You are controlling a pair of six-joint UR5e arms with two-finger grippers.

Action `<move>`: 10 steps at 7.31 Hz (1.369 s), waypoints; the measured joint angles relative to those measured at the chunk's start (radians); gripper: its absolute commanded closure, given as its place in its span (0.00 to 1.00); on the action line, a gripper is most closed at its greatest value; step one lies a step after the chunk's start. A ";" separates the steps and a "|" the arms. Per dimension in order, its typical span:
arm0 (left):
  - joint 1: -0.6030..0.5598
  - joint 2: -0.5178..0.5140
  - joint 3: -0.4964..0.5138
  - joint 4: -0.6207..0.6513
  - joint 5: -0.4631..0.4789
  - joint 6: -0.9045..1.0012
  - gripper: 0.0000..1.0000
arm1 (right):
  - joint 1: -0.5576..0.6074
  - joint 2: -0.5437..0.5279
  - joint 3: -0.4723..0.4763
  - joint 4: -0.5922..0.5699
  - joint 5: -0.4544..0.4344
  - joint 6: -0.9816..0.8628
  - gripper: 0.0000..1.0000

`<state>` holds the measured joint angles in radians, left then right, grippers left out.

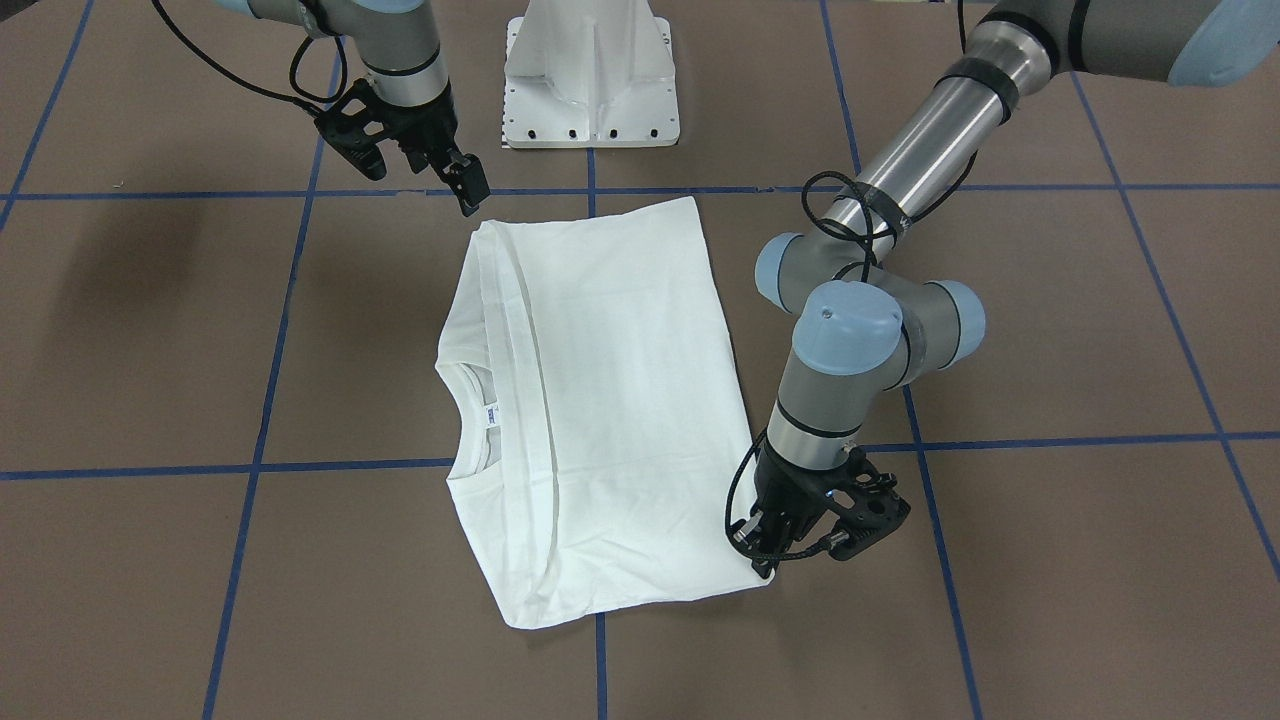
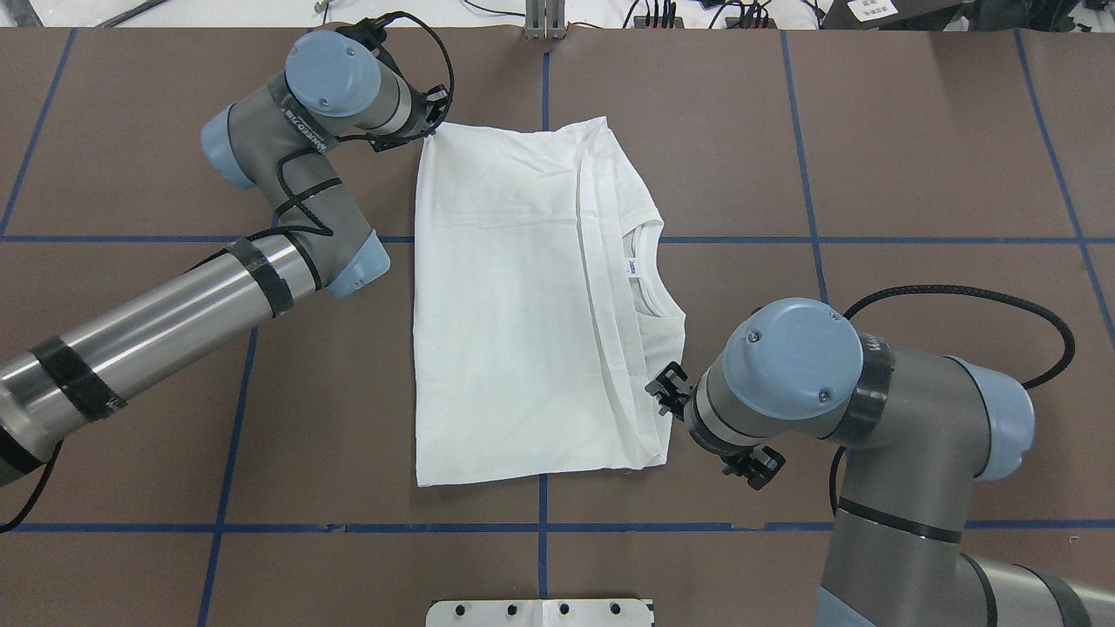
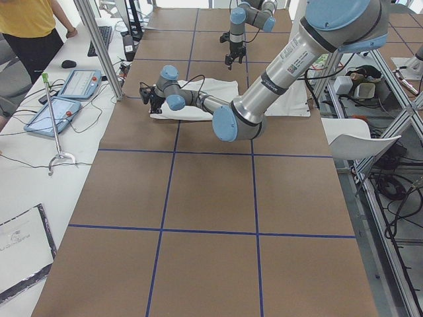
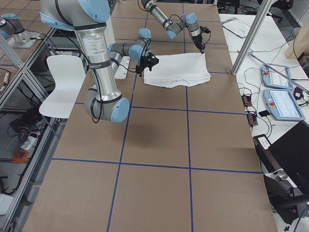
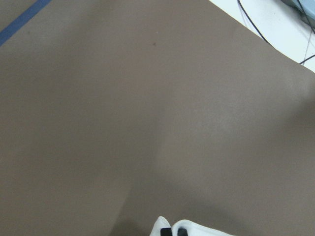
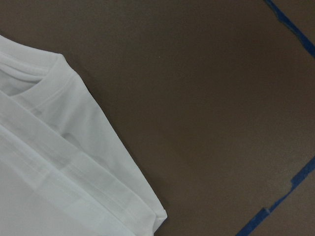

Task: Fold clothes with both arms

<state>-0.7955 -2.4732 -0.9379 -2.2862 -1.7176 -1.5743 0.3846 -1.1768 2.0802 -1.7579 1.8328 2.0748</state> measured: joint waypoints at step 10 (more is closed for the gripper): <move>-0.090 0.182 -0.260 -0.046 -0.161 0.239 0.30 | -0.016 0.194 -0.313 0.088 -0.199 -0.707 0.00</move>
<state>-0.8859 -2.2913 -1.1978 -2.3320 -1.8787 -1.3357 0.3682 -0.9823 1.7673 -1.6696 1.6340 1.3683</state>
